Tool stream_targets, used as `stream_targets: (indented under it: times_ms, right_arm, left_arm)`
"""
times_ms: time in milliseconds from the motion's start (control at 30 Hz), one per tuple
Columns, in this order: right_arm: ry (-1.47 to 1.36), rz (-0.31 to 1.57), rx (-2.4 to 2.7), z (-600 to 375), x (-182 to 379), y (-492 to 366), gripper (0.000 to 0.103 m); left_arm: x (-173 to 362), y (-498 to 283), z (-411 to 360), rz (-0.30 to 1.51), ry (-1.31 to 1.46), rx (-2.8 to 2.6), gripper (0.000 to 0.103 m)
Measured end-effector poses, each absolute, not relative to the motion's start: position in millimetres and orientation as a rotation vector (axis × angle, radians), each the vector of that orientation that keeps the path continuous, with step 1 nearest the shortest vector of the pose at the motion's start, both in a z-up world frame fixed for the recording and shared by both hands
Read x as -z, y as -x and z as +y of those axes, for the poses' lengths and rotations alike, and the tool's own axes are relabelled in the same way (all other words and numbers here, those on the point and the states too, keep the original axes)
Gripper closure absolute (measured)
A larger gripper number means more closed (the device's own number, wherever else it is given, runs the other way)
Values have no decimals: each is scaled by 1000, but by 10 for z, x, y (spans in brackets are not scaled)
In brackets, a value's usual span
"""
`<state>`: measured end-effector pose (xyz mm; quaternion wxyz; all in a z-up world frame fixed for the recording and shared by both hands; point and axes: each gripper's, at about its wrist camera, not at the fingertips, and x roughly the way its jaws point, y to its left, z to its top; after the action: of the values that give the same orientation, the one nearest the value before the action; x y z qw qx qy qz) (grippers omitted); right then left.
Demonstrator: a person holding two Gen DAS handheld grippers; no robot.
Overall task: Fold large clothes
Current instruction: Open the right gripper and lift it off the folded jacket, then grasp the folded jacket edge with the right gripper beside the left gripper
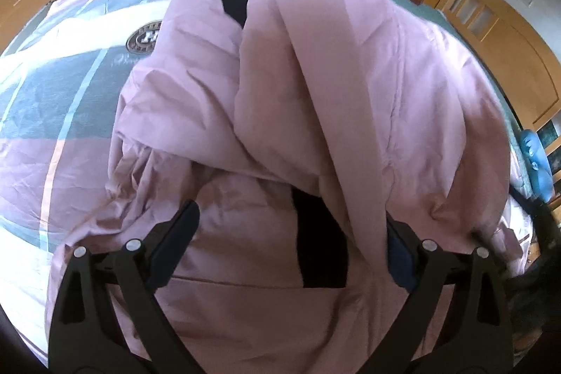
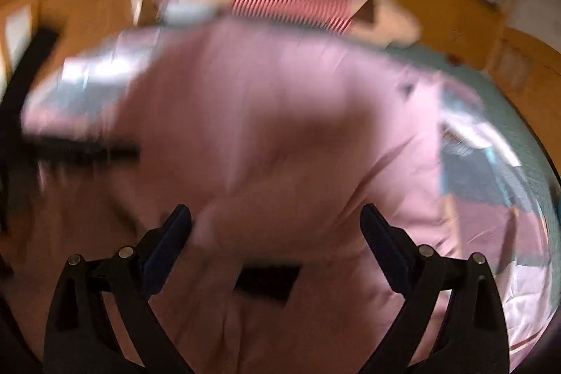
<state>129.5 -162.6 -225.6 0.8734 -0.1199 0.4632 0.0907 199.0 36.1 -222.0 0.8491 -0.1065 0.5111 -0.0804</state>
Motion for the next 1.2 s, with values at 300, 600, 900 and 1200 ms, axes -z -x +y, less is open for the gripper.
stream_targets:
  times_ms: [300,600,900,1200]
  right_arm:
    - [249,1021,-171,-1647,2345,-1366,5]
    - [67,834,-167,-1908,1851,-1367,5]
    - [137,954,-86,-1856,2266,-1480,4]
    - [162,951,-75,-1759,2366,-1447,1]
  left_arm:
    - [2176,-1934,256,1058,170,180,6]
    - [2263,-1983,346,1096,199,162,6]
    - [2289,-1992,369,1104,191,163,3]
    - [2326,-2013,267,1099,168,147,2]
